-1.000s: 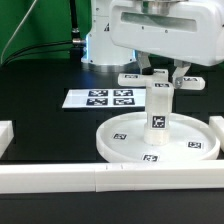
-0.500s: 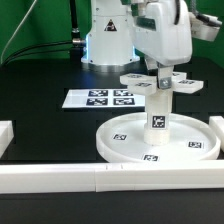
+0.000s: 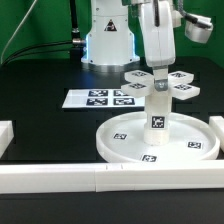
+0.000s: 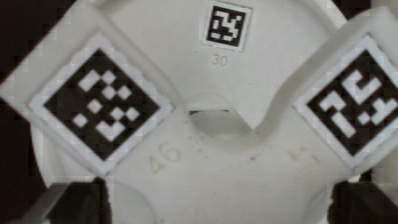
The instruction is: Assemble round table
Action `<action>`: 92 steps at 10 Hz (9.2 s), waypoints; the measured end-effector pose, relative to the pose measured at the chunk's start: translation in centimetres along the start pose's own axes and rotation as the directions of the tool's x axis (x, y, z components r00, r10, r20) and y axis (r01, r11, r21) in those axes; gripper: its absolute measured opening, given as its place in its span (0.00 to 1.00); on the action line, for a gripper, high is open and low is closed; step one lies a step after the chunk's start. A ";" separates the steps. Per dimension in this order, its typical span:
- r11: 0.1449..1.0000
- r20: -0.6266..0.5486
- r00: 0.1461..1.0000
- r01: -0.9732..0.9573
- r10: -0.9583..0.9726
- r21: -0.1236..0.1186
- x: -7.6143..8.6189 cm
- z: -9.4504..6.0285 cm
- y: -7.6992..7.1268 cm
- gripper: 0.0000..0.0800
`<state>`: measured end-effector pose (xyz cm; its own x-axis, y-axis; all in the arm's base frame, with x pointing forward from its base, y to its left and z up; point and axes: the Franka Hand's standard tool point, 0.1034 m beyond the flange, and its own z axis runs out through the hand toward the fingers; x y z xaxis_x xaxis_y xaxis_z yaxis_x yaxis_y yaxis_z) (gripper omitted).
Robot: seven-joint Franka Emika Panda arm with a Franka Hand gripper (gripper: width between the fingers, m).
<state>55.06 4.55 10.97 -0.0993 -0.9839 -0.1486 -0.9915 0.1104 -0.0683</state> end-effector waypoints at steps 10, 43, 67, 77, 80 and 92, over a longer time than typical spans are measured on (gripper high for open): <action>0.760 0.018 0.760 0.650 -0.650 -0.020 -1.5 -1.8 -0.5 0.81; -0.994 0.180 -0.979 0.108 -0.100 0.034 0.8 0.1 0.0 0.81; -0.994 0.219 -0.971 0.105 -0.099 0.016 1.4 0.8 -0.5 0.55; -0.468 0.118 -0.454 0.870 -0.883 -0.154 0.6 0.8 -0.3 0.55; -0.284 0.084 -0.273 0.944 -0.958 -0.169 0.5 0.8 -0.4 0.55; 0.626 -0.050 0.625 0.771 -0.779 -0.115 0.7 0.8 -0.3 0.55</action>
Offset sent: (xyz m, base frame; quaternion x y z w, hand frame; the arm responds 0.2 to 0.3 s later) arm 0.0000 0.0000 0.0000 0.0000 0.0000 -0.0650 0.9979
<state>55.35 3.93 10.05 0.7061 -0.7080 0.0097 -0.7071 -0.7058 -0.0434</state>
